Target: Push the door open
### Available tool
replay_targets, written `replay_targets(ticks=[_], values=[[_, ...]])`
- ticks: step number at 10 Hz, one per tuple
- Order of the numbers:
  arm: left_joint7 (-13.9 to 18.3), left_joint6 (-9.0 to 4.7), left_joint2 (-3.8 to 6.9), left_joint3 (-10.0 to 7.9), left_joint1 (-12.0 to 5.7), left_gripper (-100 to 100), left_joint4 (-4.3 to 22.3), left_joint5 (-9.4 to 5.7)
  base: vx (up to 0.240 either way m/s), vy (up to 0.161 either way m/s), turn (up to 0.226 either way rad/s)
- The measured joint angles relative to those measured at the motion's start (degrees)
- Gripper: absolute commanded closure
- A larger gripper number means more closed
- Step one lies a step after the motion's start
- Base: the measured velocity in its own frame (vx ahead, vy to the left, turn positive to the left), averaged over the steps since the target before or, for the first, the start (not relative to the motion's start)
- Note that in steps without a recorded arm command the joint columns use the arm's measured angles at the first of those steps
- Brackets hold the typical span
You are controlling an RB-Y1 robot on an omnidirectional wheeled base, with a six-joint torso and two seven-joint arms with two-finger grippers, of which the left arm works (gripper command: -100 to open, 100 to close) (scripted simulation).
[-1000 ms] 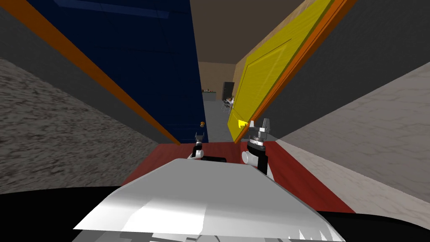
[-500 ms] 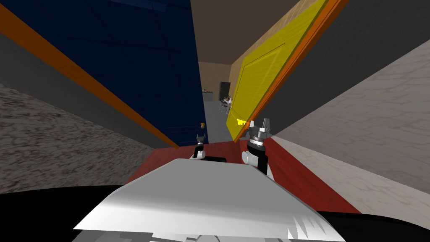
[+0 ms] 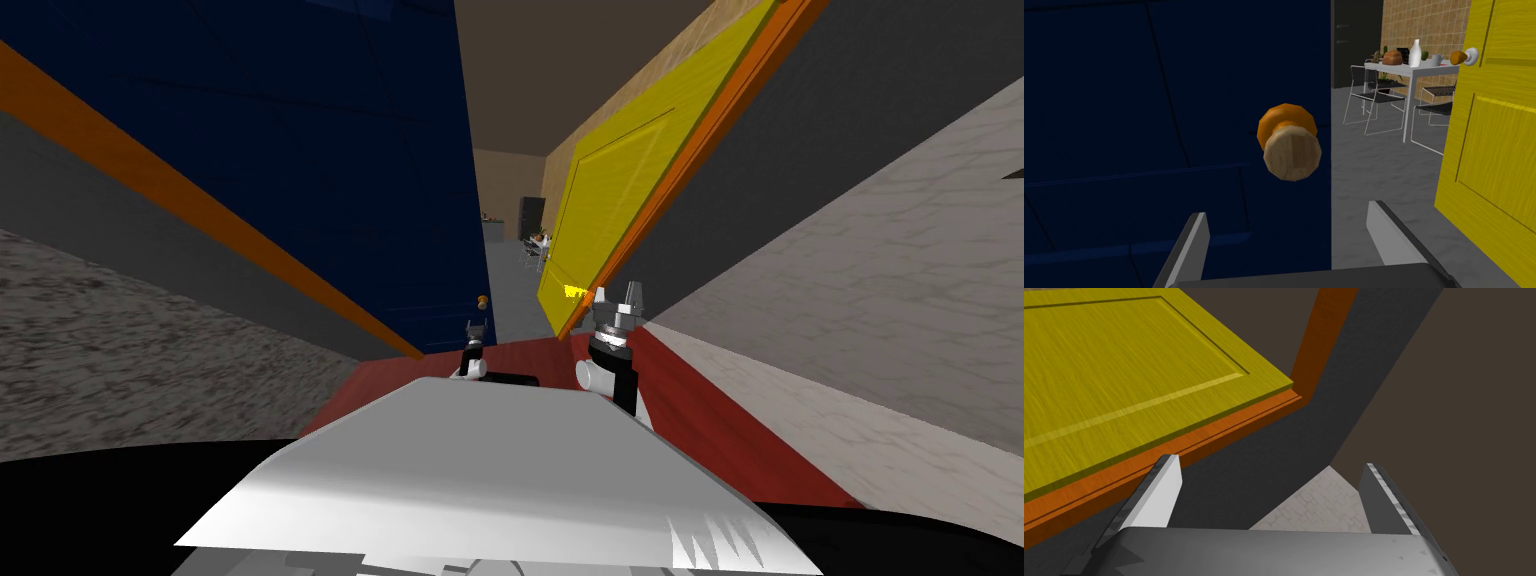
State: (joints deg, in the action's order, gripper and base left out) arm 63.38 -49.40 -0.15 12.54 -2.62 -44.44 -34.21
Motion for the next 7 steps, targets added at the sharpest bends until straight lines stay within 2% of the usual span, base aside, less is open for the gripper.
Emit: replay_targets(ticks=[2,4,5,7], values=[[0.3,-0.56,1.16,-0.10,-0.41,-100,1.0,-0.08,0.204,0.029,-0.025],[0.6,-0.47,1.73,-0.22,0.11,-100,0.4,-0.20,0.232,0.053,-0.031],[0.7,-0.55,1.44,-0.29,0.06,-100,0.6,-0.26,0.214,0.032,-0.012],[1.2,-0.96,-0.04,-0.46,-0.26,-100,1.5,-0.42,0.124,0.022,-0.021]])
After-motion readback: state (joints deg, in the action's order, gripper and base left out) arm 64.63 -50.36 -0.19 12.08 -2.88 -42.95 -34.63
